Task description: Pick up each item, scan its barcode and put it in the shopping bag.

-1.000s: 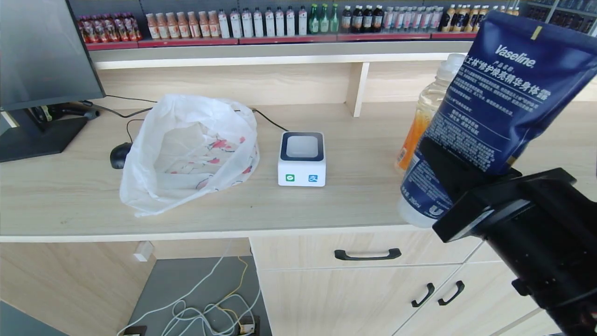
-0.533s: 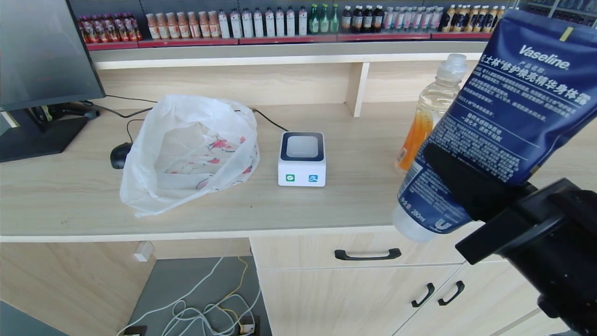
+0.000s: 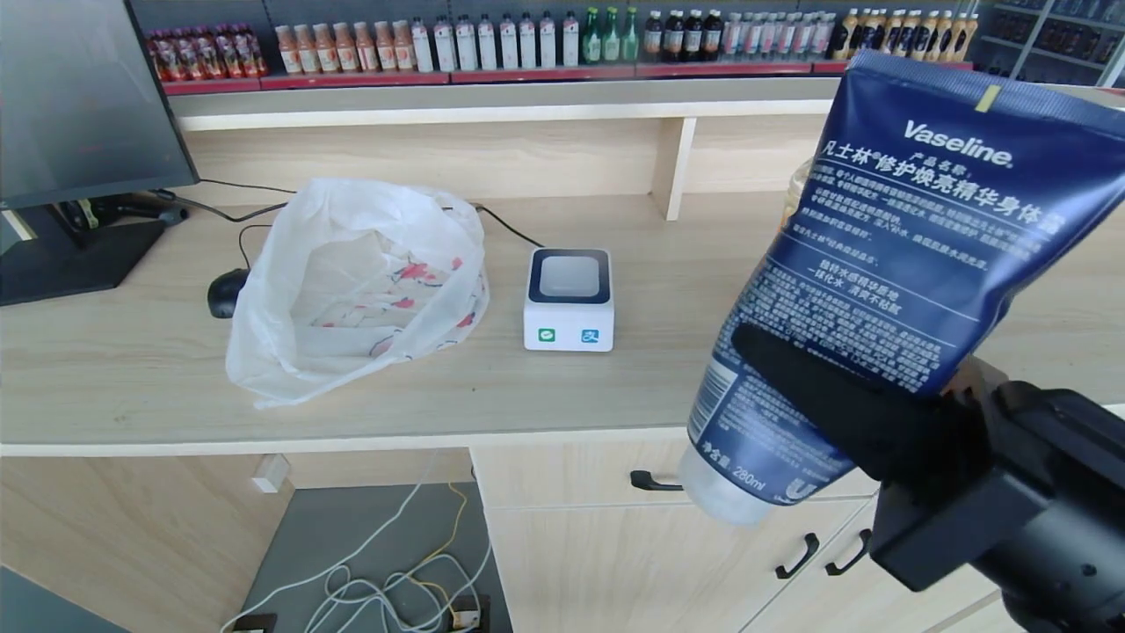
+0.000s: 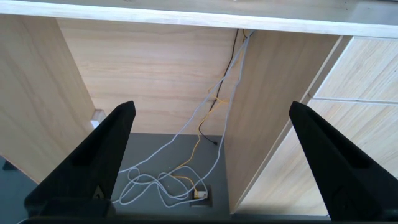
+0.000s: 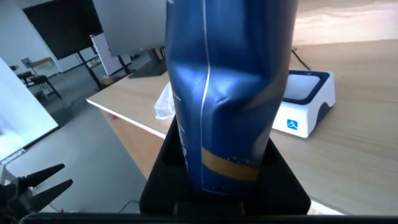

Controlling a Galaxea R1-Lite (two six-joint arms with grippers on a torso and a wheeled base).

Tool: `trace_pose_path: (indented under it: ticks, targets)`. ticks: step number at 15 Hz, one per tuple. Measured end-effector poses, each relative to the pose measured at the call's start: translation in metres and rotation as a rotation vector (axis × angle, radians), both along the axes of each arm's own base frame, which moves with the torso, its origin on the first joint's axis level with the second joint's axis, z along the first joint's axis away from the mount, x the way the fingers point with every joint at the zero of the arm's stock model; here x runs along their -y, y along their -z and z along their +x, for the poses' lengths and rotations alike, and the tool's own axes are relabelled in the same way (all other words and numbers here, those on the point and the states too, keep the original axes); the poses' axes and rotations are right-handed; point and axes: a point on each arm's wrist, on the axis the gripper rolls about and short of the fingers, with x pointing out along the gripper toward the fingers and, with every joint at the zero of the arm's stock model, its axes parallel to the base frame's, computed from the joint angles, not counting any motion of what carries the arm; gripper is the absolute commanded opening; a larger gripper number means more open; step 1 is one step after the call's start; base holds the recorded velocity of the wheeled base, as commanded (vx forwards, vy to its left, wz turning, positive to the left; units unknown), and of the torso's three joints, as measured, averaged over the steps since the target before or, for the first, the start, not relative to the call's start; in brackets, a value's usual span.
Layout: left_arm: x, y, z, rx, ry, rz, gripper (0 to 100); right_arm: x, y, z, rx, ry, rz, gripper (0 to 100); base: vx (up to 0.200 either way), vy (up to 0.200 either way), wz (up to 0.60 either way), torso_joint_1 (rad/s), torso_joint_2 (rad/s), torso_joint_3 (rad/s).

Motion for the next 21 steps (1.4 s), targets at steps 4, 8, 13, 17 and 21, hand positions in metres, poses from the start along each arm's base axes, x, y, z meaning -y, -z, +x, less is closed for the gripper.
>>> trace_pose_path:
  ticks: [4, 8, 13, 17, 21]
  targets:
    - [0.000, 0.000, 0.000, 0.000, 0.000, 0.000, 100, 0.009, 0.002, 0.011, 0.006, -0.215, -0.010, 0, 0.000, 0.000, 0.00, 0.000, 0.00, 0.000]
    - [0.000, 0.000, 0.000, 0.000, 0.000, 0.000, 100, 0.029, 0.000, 0.032, 0.002, -0.363, -0.031, 0, 0.000, 0.000, 0.00, 0.000, 0.00, 0.000]
    - [0.000, 0.000, 0.000, 0.000, 0.000, 0.000, 100, 0.032, -0.019, 0.037, -0.010, -0.463, 0.030, 0, 0.000, 0.000, 0.00, 0.000, 0.00, 0.000]
    - [0.000, 0.000, 0.000, 0.000, 0.000, 0.000, 100, 0.035, -0.022, 0.032, -0.042, -0.532, 0.048, 0, 0.000, 0.000, 0.00, 0.000, 0.00, 0.000]
    - [0.000, 0.000, 0.000, 0.000, 0.000, 0.000, 100, 0.035, -0.024, 0.031, -0.042, -0.565, 0.045, 0, 0.000, 0.000, 0.00, 0.000, 0.00, 0.000]
